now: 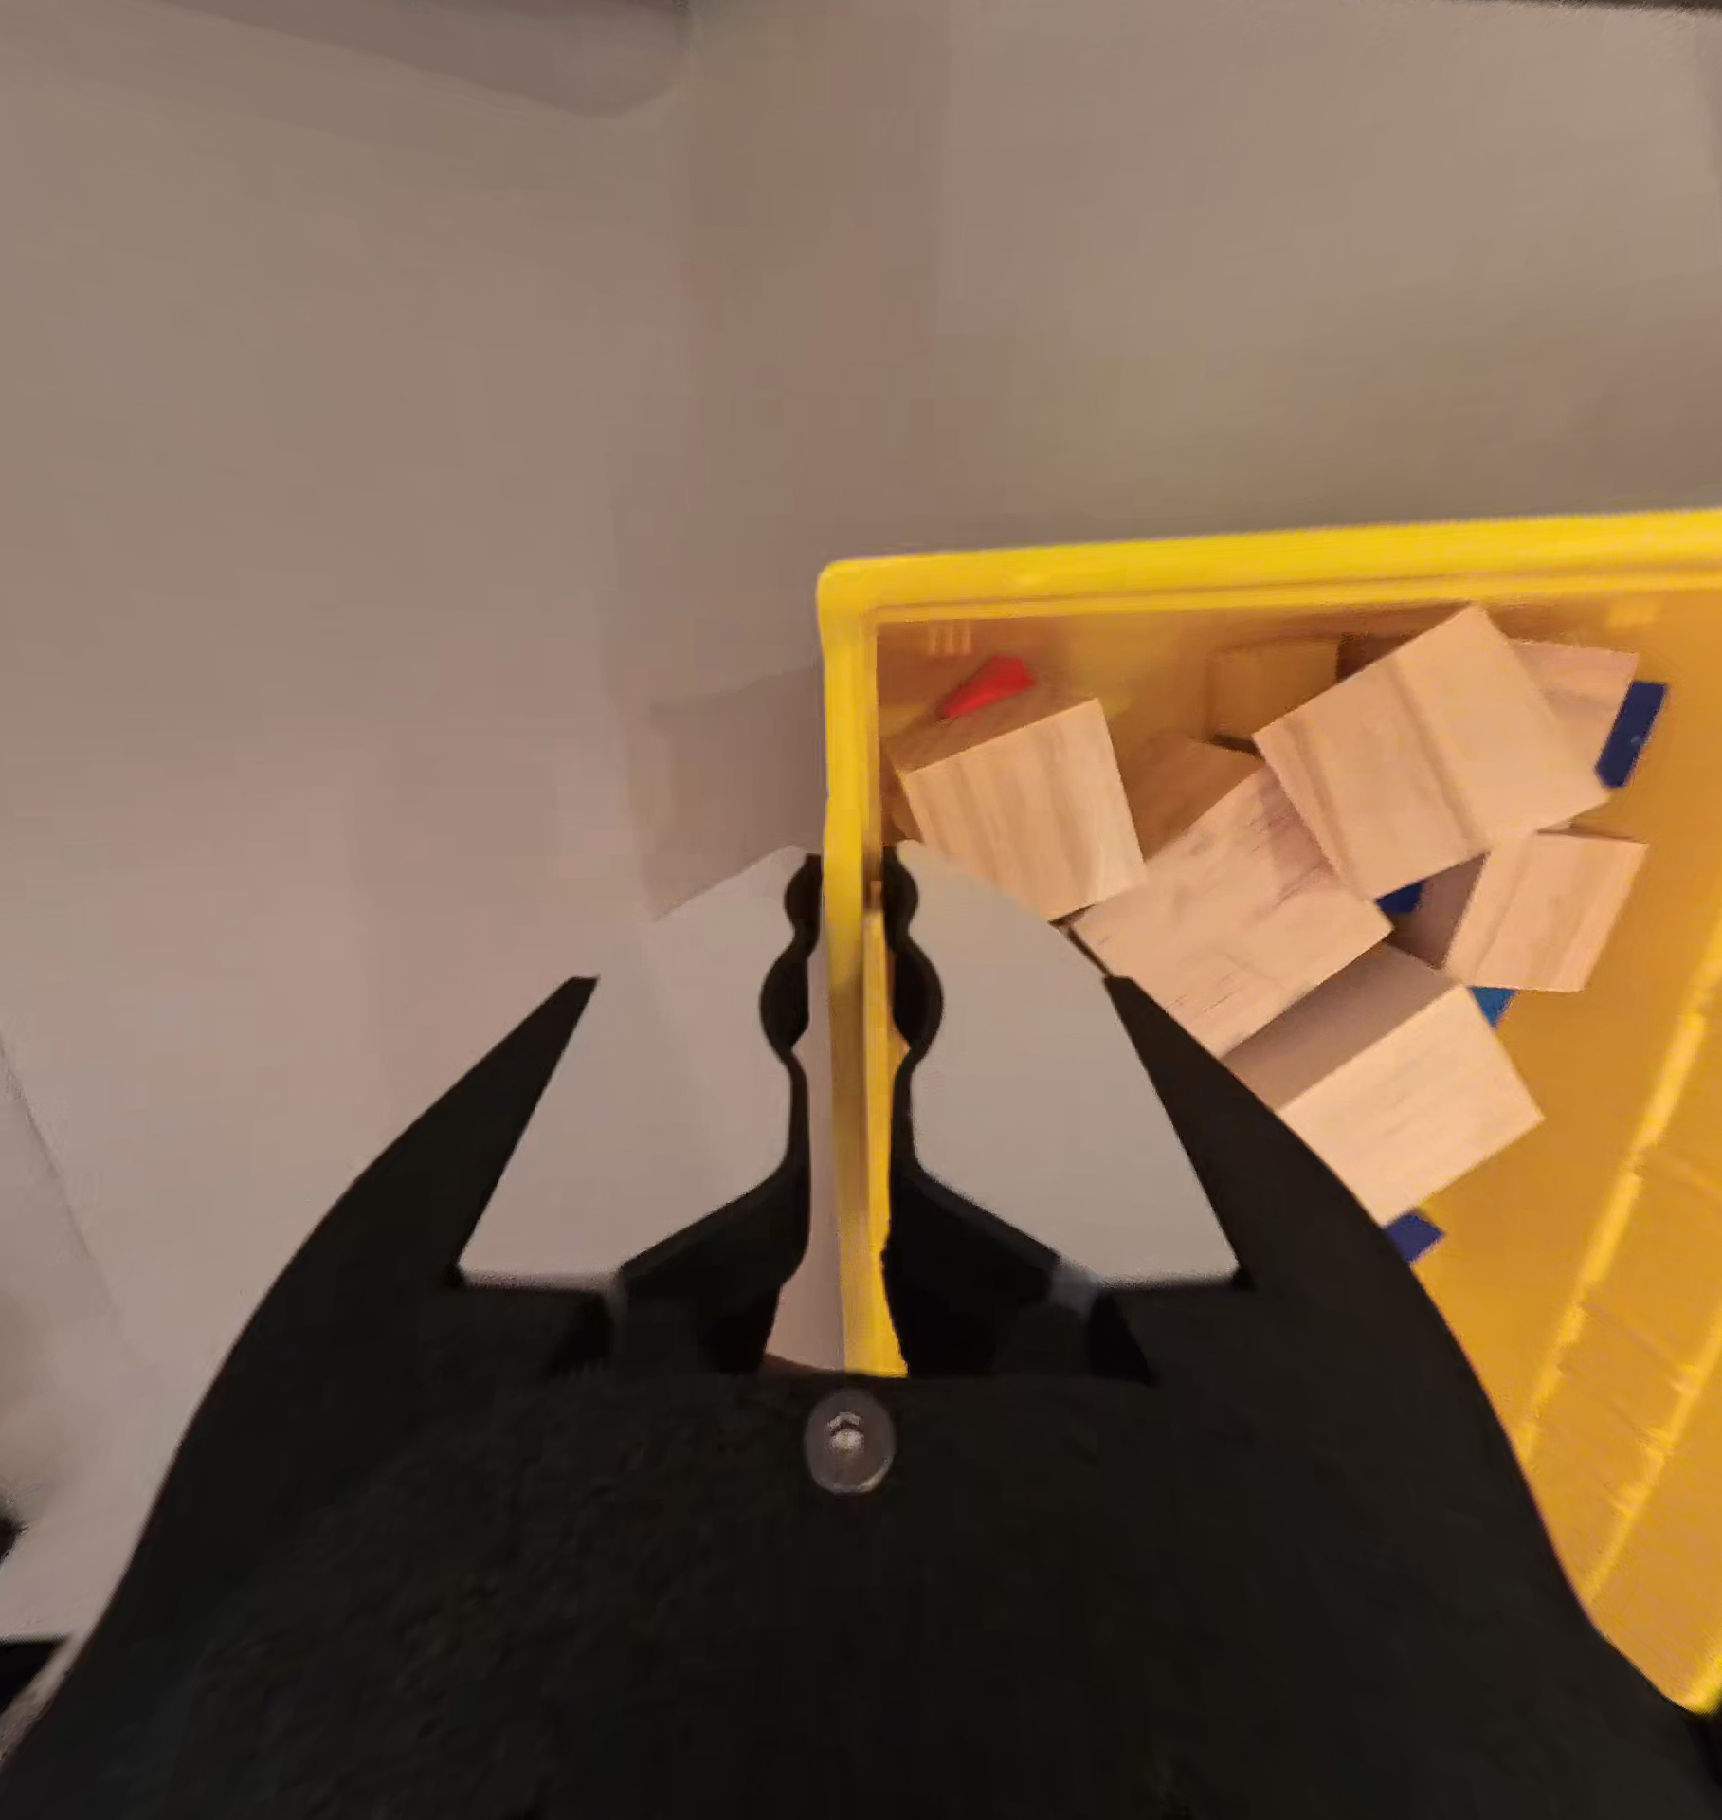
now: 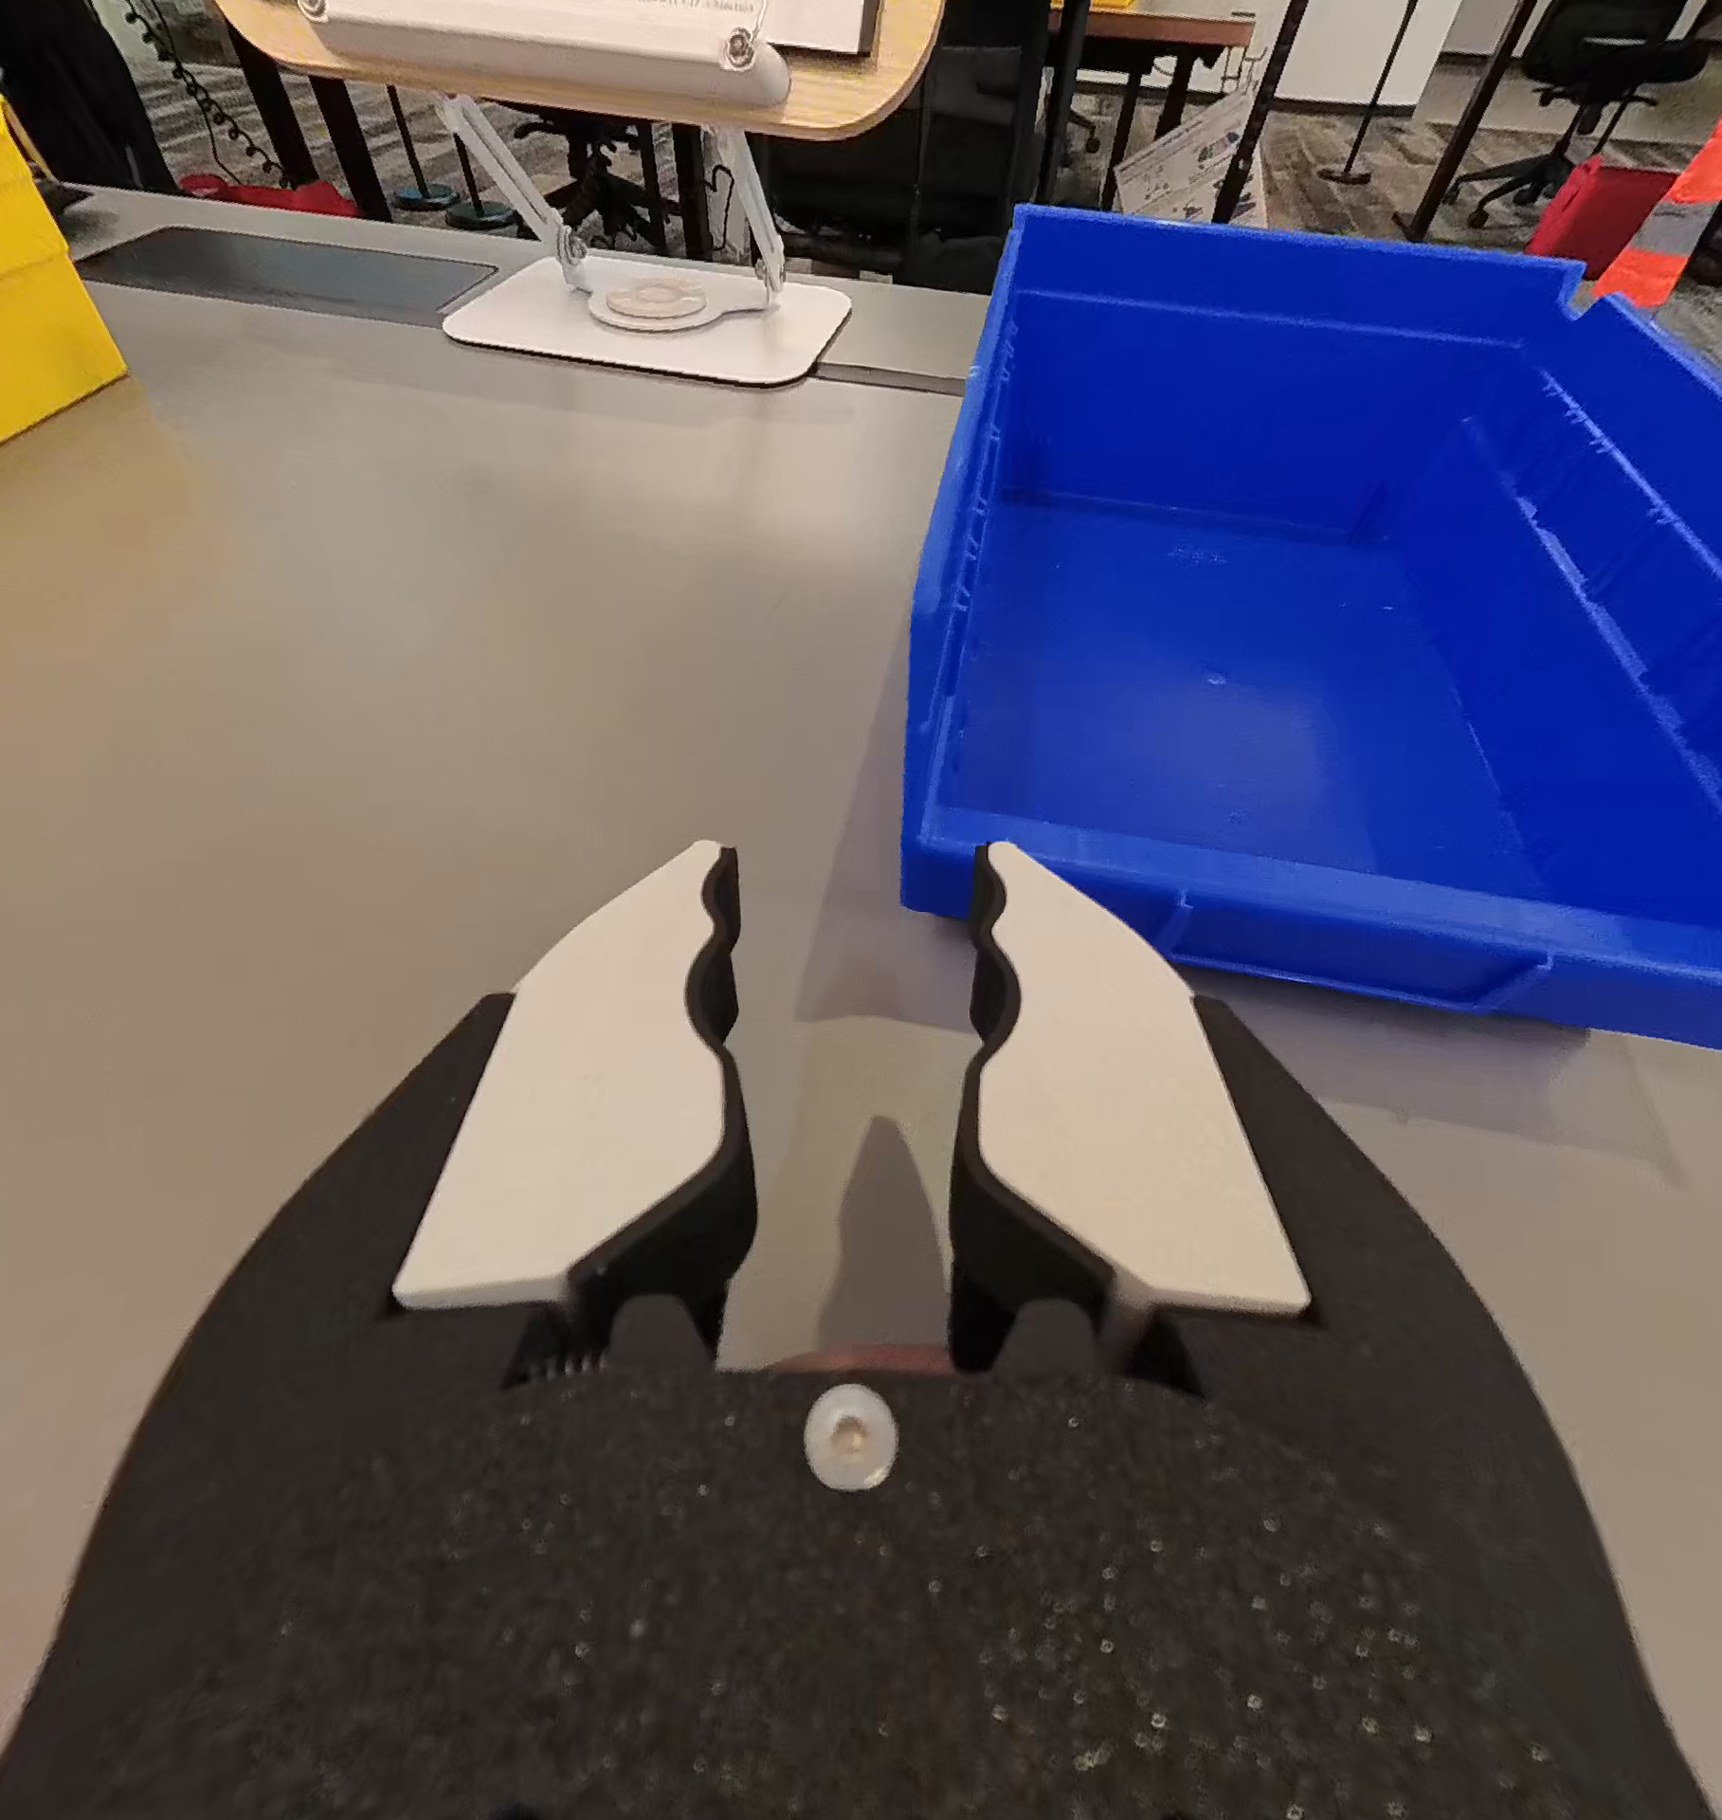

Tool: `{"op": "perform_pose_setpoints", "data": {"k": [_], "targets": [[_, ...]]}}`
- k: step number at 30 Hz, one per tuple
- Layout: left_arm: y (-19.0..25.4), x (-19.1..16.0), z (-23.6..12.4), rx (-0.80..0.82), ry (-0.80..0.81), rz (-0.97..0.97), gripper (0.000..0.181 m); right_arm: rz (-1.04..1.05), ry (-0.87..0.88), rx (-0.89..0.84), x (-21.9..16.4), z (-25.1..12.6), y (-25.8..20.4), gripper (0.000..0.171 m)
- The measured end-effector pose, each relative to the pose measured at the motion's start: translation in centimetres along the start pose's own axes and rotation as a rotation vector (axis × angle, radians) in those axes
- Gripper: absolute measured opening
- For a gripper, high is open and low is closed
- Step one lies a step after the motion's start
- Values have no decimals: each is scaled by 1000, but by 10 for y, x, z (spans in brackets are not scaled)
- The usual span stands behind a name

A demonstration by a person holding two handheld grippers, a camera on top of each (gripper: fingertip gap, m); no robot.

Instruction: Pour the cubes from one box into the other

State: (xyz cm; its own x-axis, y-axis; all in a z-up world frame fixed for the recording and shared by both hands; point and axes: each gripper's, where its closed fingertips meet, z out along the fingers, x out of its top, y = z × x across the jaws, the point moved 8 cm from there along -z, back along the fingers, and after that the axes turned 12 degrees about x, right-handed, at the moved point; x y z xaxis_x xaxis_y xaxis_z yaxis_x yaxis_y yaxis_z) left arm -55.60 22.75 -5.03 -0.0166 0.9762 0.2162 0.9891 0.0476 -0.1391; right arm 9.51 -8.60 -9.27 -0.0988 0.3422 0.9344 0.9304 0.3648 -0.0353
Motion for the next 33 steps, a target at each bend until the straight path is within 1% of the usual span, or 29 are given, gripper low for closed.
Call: {"op": "perform_pose_setpoints", "data": {"k": [1,4,6,7,9,11,13,15,17,20,22,23,24,25,26,27,29,31,32,33], "targets": [[0,1,1,-44,-11,-22,6,-8,-6,1,0,0,-2,44],[-4,2,2,-82,-28,-9,5,-34,8,36,9,8,-17,44],[-6,1,1,-72,-40,-12,5,-84,7,88,26,28,-39,43],[-5,1,1,-69,-39,-14,5,-117,-26,127,38,45,-55,43],[-5,-1,1,-63,-30,-26,5,-170,-161,258,66,87,-94,43],[-2,-6,-1,-54,-27,-39,5,-195,-310,388,103,136,-136,47],[1,-14,-3,-57,-44,-68,5,-140,-389,536,146,187,-175,46],[3,-22,-5,-63,-51,-67,5,-145,-508,578,181,241,-206,47],[3,-29,-6,-75,-43,-67,5,-87,-668,625,200,291,-234,47],[1,-34,-7,-87,-34,-75,5,59,-876,642,207,347,-268,51],[1,-34,-7,-88,-34,-74,5,140,-970,620,201,369,-283,51],[1,-34,-7,-86,-35,-69,5,145,-1017,580,197,377,-287,51],[1,-34,-7,-82,-38,-63,5,106,-1042,506,192,383,-288,51],[1,-34,-7,-79,-40,-59,5,55,-1037,407,189,388,-284,49],[1,-33,-7,-80,-41,-54,5,41,-1012,309,186,393,-279,42],[1,-34,-7,-83,-41,-48,5,90,-983,264,185,397,-277,46],[1,-35,-7,-95,-33,-52,6,194,-950,280,179,403,-281,32],[1,-39,-7,-108,-35,-48,6,161,-995,250,170,406,-283,30],[1,-42,-7,-114,-42,-38,6,154,-1009,256,167,408,-285,24],[2,-45,-7,-119,-56,-21,6,173,-1008,279,167,409,-288,12]]}}
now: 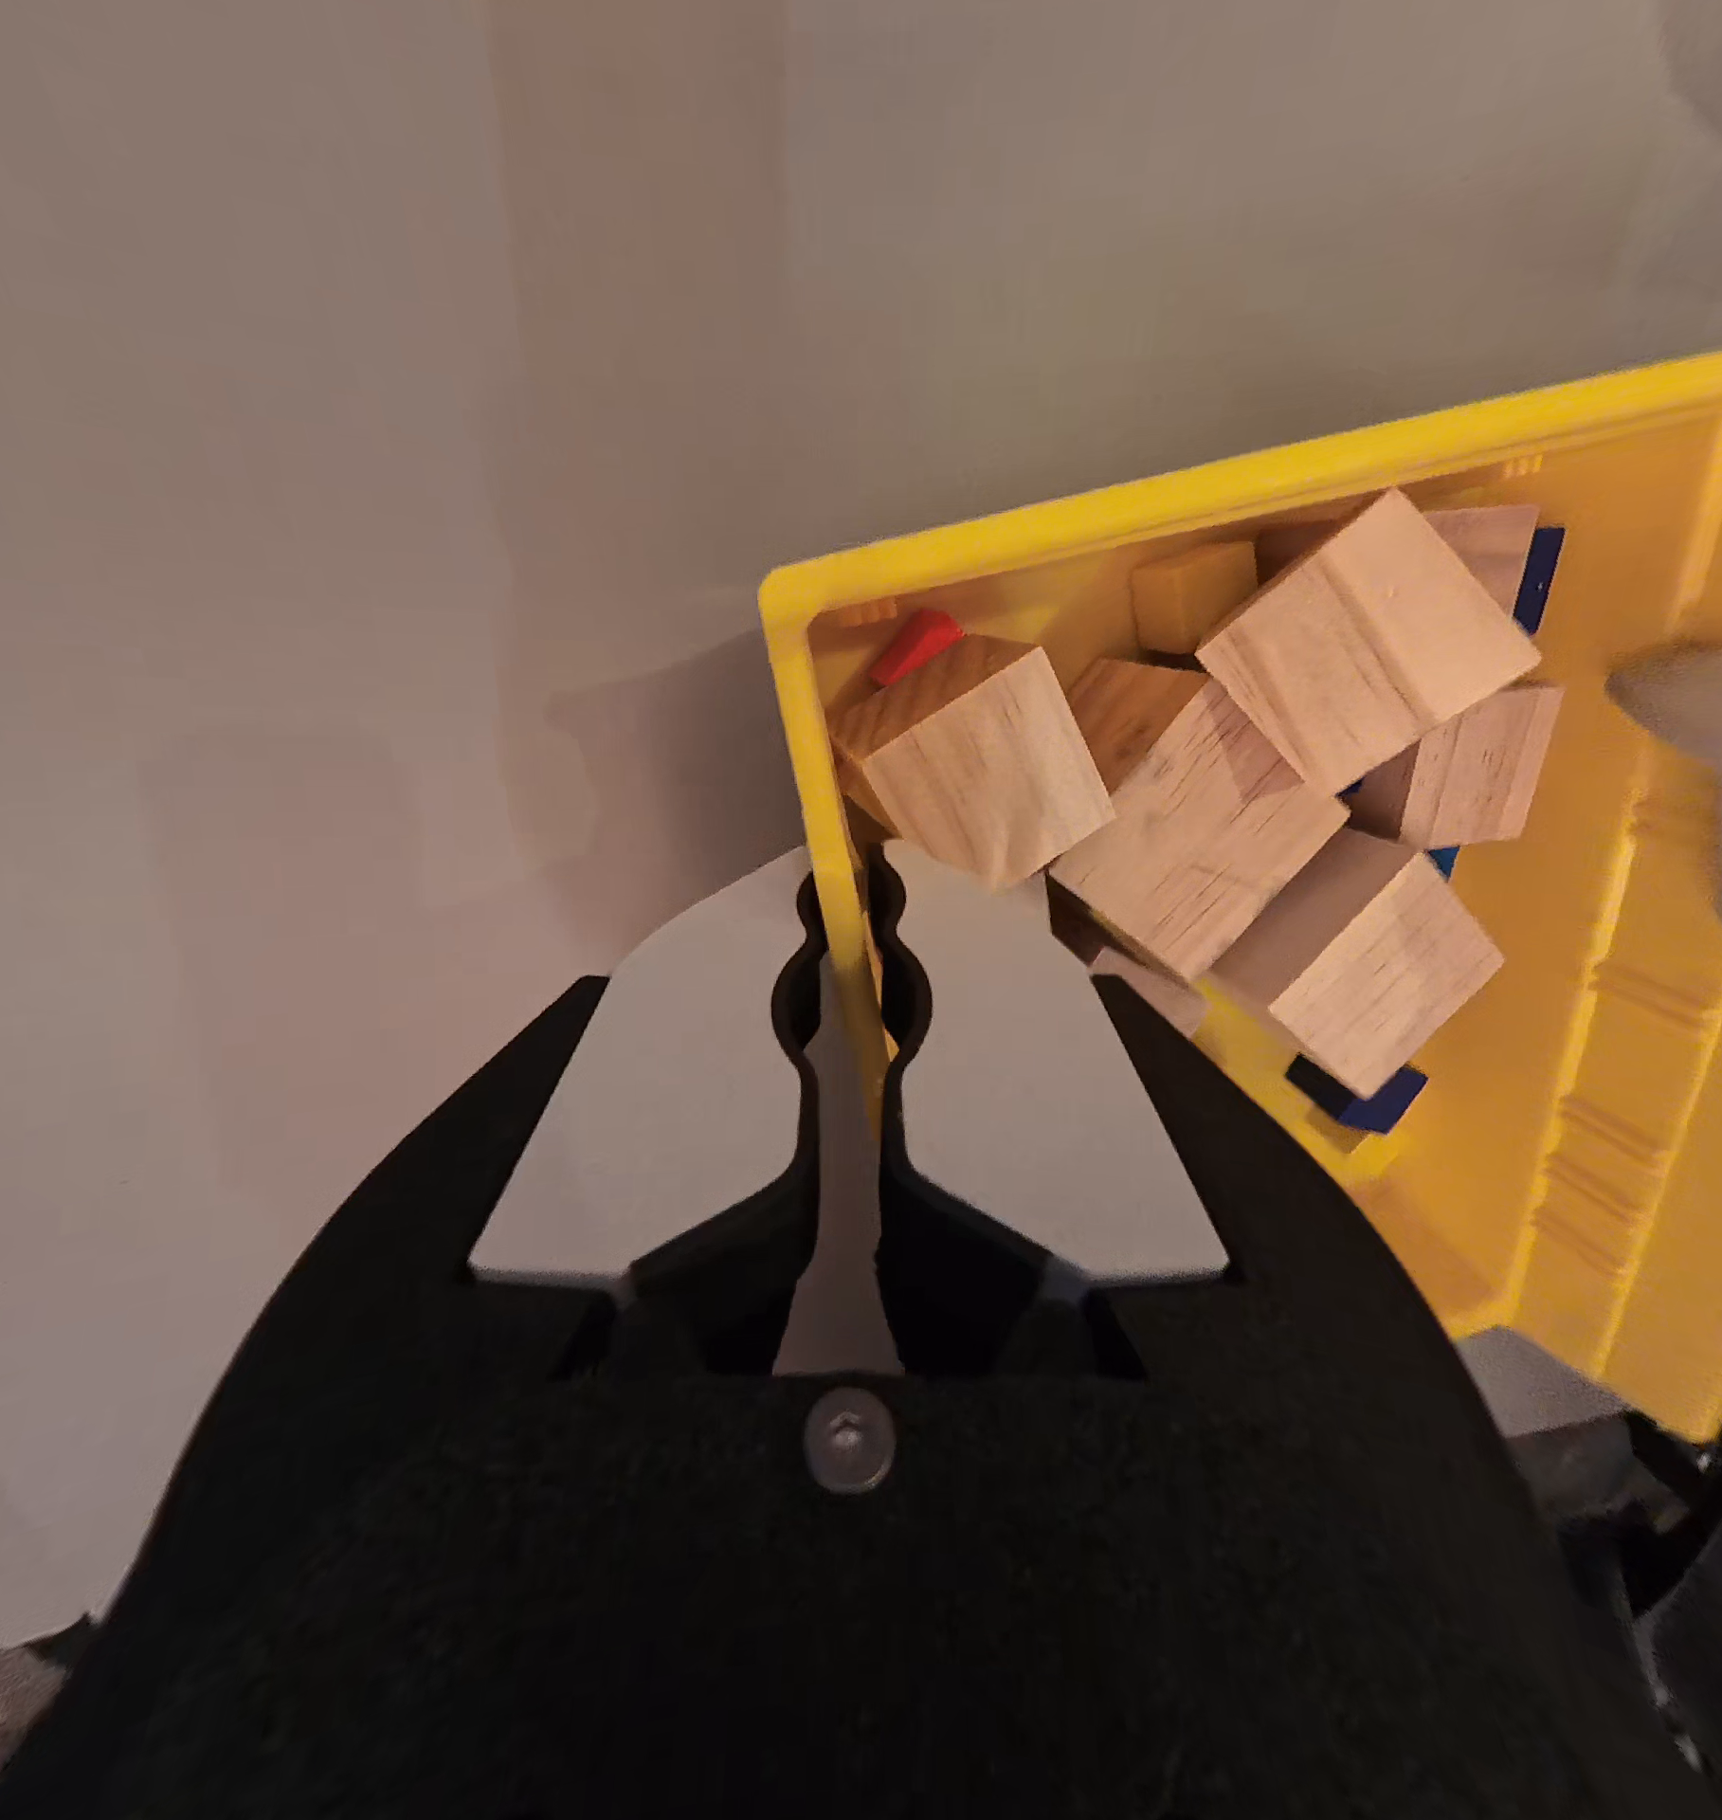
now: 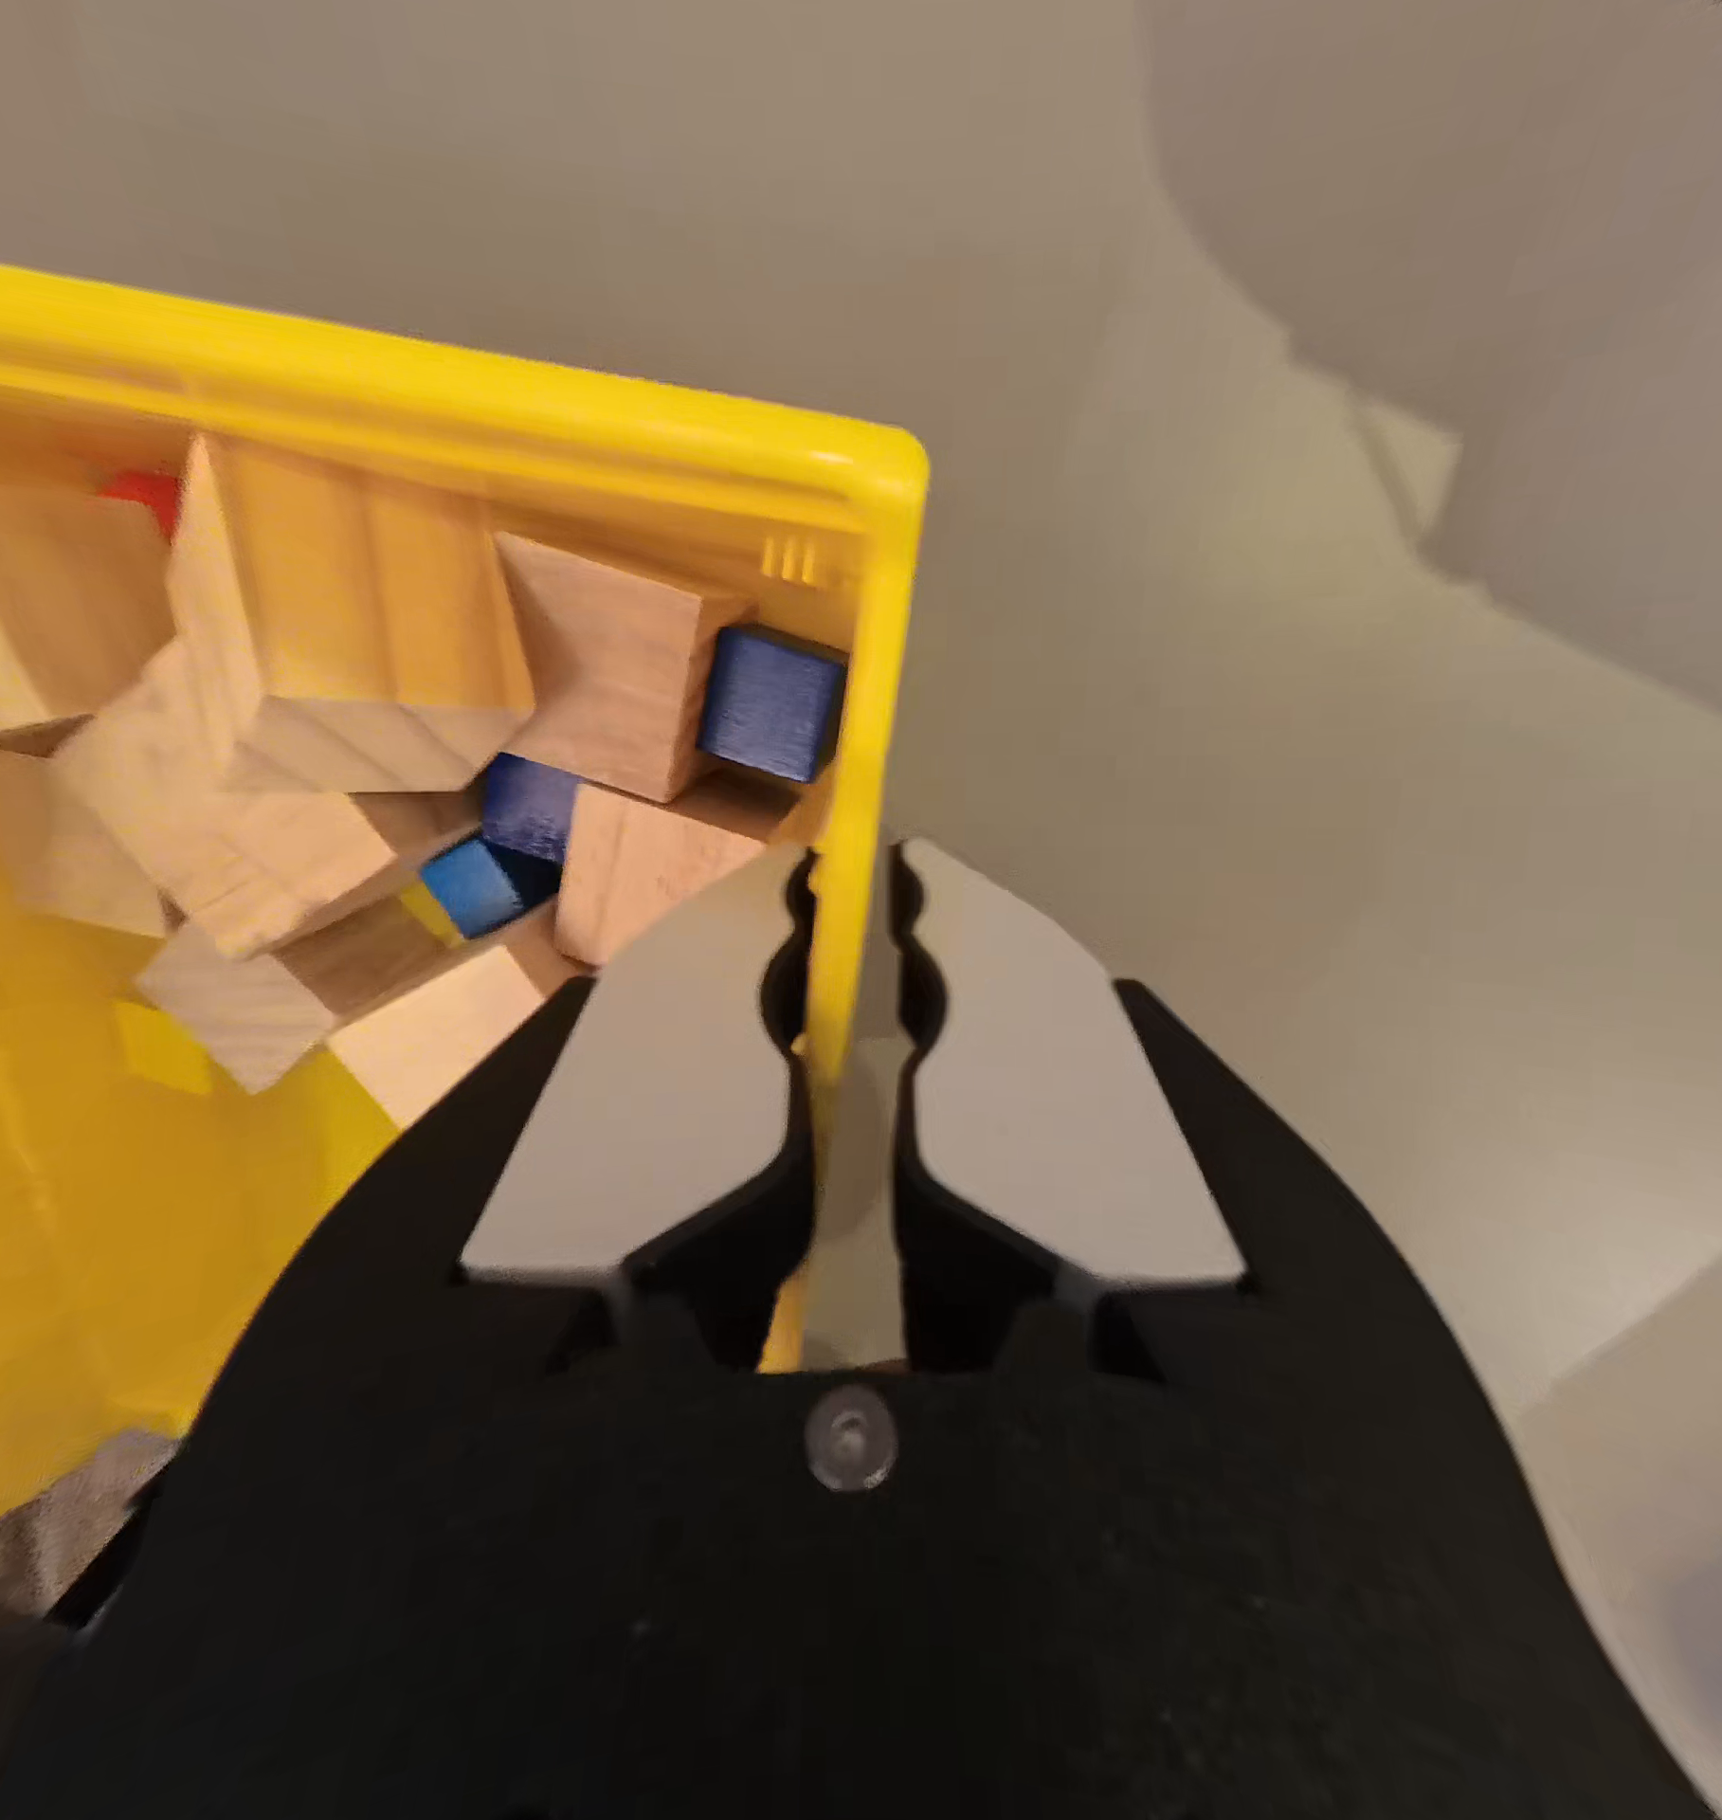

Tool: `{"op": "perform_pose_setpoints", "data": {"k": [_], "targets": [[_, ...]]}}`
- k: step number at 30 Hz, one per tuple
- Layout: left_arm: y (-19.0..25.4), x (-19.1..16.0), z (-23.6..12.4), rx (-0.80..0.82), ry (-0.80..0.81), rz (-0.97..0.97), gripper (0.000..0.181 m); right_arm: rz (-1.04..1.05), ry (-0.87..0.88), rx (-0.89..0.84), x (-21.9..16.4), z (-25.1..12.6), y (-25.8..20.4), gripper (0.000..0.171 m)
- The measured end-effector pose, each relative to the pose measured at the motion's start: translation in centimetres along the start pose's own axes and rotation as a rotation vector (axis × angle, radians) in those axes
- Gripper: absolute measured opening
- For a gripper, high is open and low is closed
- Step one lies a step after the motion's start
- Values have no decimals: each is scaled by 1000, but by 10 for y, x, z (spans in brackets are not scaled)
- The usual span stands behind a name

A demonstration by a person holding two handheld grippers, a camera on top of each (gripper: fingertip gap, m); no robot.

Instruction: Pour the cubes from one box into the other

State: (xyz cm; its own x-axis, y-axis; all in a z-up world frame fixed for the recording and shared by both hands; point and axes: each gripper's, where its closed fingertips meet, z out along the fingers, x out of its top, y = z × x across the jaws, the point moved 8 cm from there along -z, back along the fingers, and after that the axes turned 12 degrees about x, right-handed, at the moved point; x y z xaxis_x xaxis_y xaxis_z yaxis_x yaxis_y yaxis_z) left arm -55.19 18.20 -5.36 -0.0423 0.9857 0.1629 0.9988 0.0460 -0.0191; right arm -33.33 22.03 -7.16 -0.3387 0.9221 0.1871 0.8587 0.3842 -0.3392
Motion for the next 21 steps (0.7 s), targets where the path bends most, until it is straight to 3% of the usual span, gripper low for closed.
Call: {"op": "perform_pose_setpoints", "data": {"k": [1,6,9,11,14,21], "targets": [[1,-3,1,-2,-20,18,7,10,-3,22,1,1,-2,5],[3,-13,3,-1,-41,23,10,-17,-14,-20,2,2,-4,5],[1,-18,2,33,-26,14,25,14,-3,-30,2,2,-4,5],[6,-20,2,19,-13,14,7,46,-8,-24,2,2,-5,5],[11,-19,2,95,-15,18,4,1,-30,-42,2,2,-6,5],[25,-13,-12,102,-32,1,3,-18,-35,-12,2,-16,5,5]]}}
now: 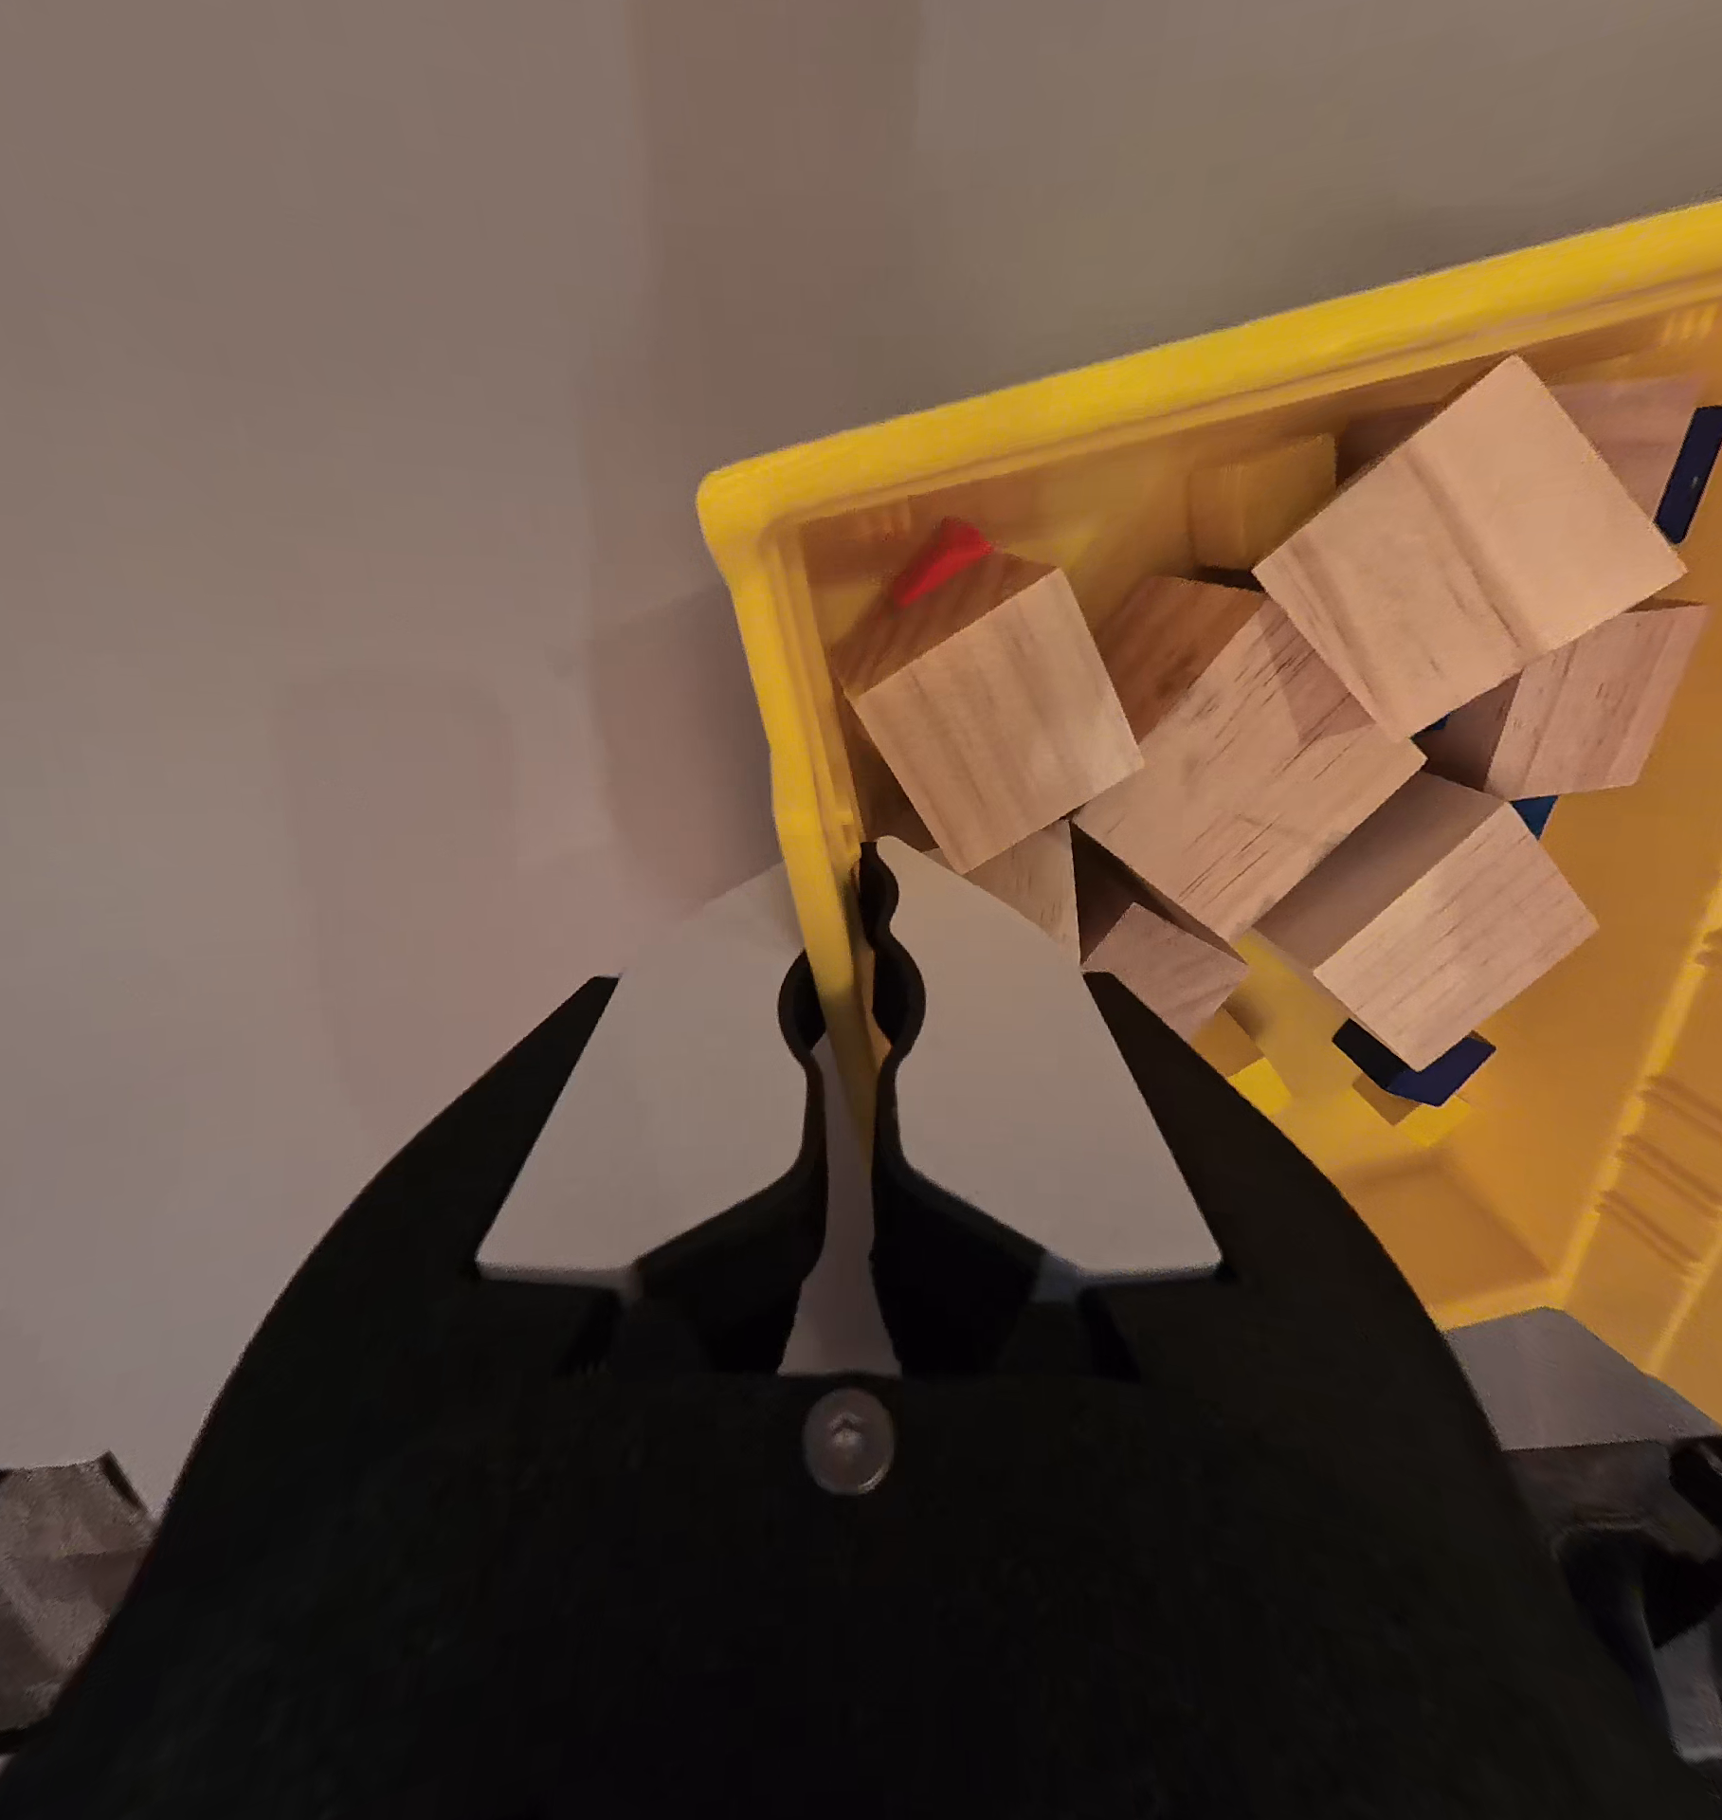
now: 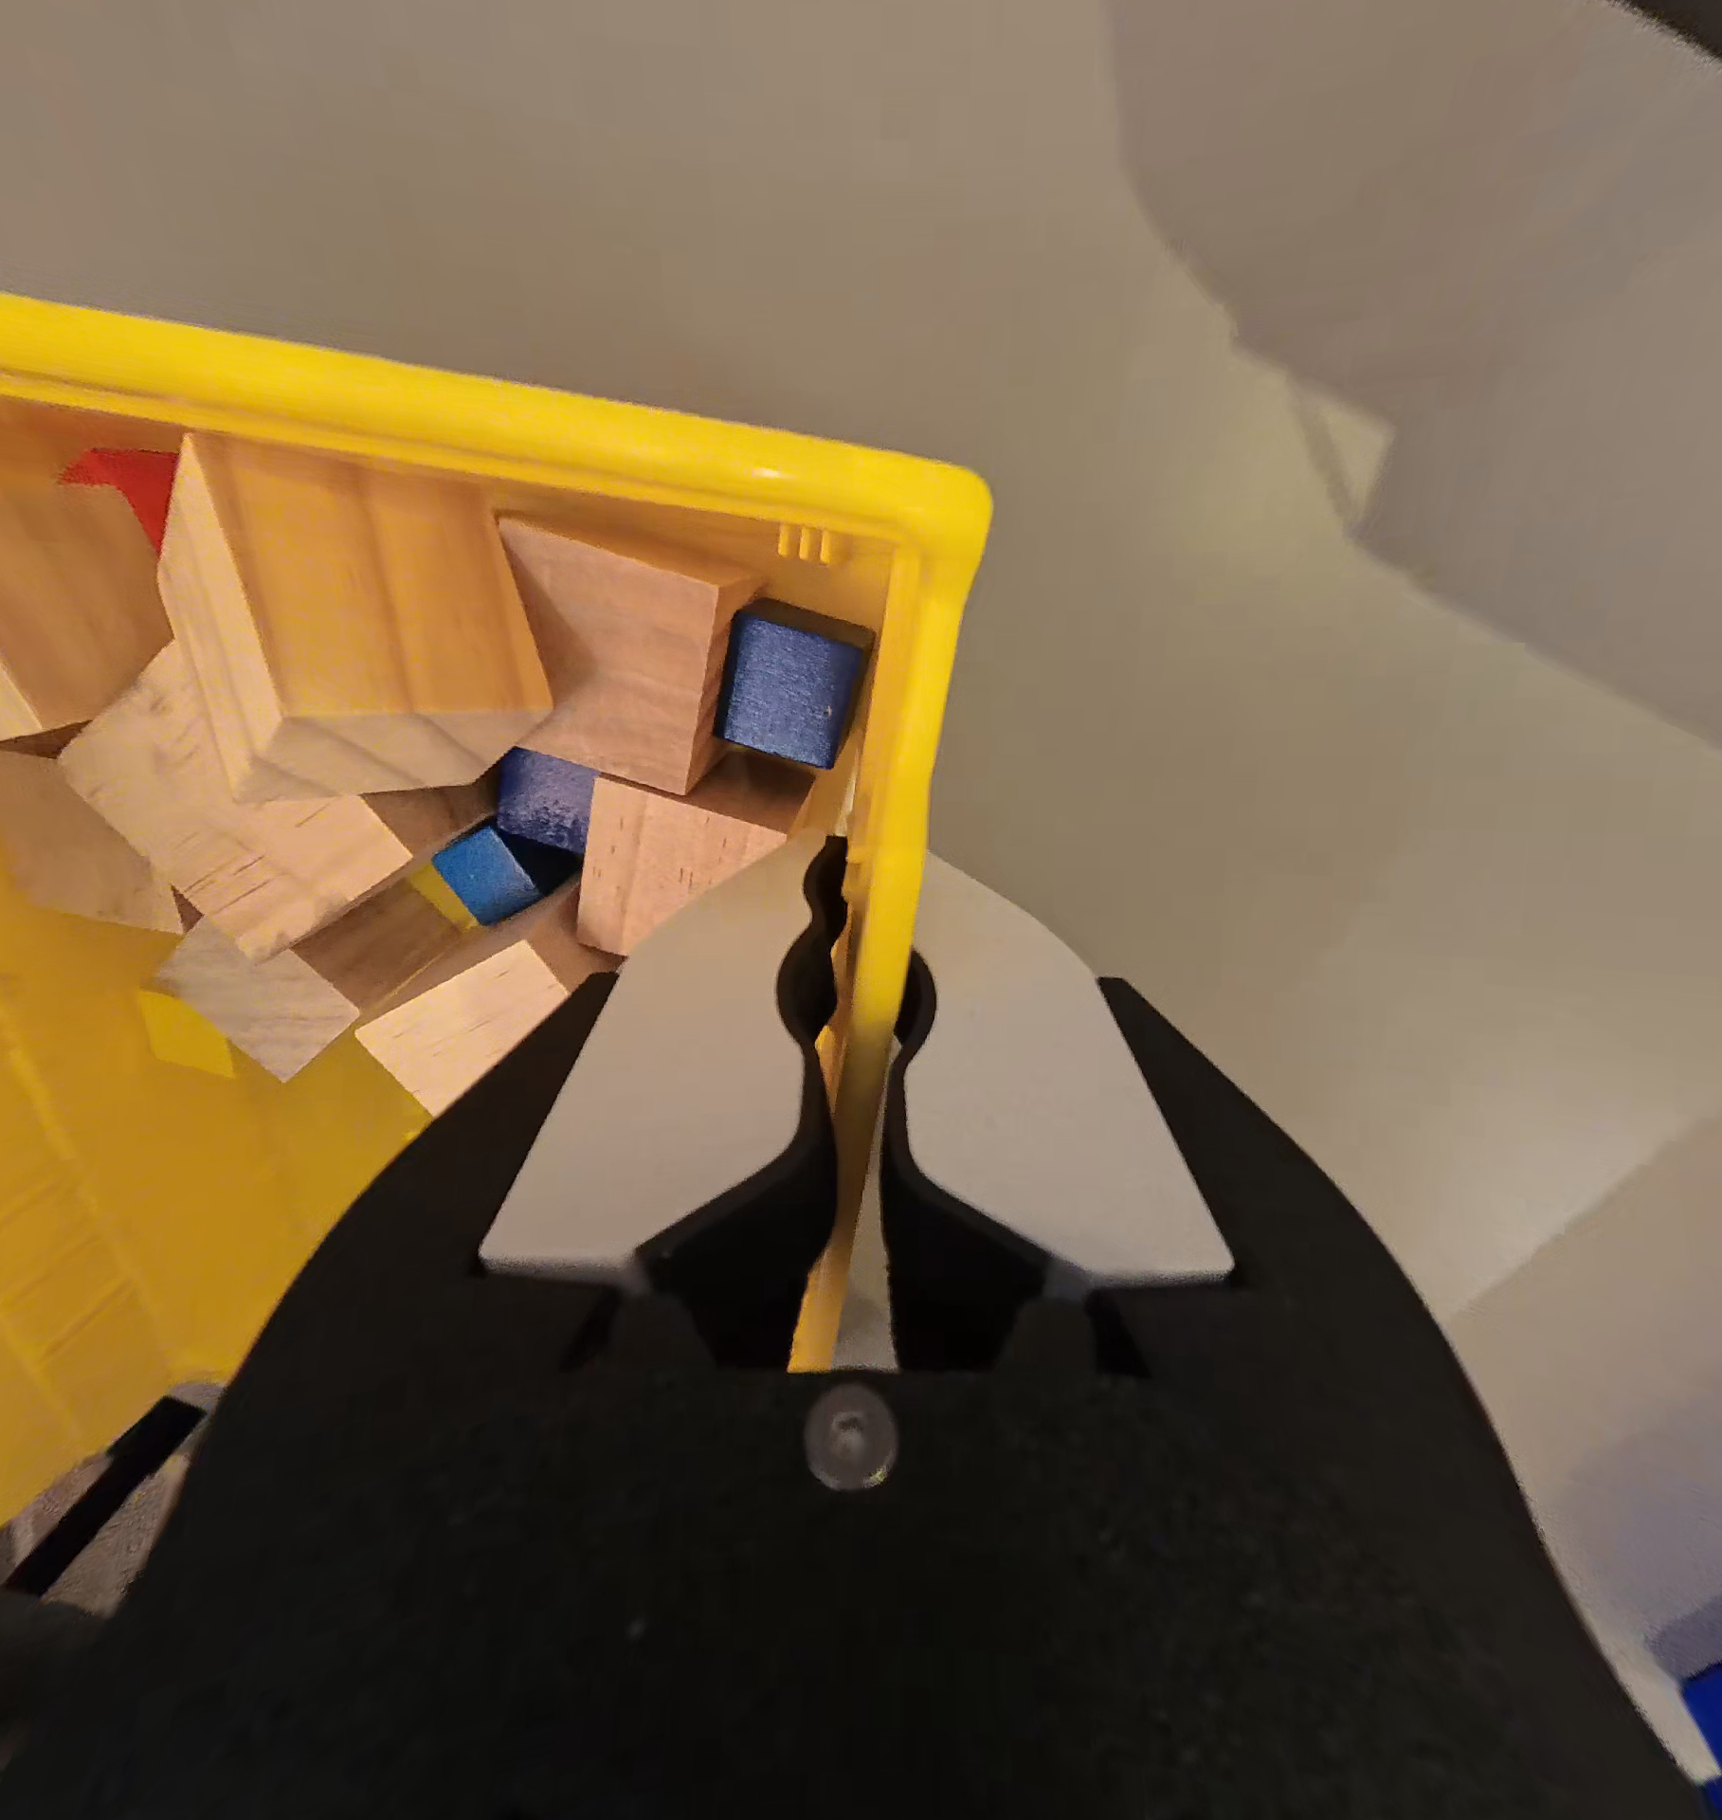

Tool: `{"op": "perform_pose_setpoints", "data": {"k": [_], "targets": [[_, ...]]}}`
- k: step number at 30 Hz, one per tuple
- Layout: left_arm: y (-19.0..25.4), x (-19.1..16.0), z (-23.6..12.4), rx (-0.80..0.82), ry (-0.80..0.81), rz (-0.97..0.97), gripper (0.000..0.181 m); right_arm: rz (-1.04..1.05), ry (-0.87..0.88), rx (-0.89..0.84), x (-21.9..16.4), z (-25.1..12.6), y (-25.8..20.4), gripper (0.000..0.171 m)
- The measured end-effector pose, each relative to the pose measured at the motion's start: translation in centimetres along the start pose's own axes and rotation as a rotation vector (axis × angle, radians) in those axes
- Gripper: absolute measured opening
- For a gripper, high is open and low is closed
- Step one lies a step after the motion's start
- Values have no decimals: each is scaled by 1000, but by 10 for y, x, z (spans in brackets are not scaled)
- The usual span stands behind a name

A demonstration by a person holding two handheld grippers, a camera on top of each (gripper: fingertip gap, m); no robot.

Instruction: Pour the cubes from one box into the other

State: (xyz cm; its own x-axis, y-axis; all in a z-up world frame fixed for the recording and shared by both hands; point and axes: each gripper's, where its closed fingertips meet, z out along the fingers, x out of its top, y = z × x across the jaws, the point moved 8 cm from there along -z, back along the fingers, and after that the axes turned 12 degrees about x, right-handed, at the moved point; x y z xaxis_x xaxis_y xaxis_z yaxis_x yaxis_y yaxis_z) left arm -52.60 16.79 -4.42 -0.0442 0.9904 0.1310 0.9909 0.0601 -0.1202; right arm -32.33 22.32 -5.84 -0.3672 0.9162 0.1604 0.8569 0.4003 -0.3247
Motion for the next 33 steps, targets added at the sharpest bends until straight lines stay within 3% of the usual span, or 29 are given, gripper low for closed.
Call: {"op": "perform_pose_setpoints", "data": {"k": [8,12,19,33], "targets": [[59,19,-74,30,27,152,2,9,50,4,-21,-90,39,4],[113,28,-84,10,65,239,3,33,118,-36,-46,-116,83,4],[164,29,-63,-12,46,317,4,100,130,-22,-68,-108,132,4],[162,44,5,-85,9,253,5,137,33,5,-57,-47,152,6]]}}
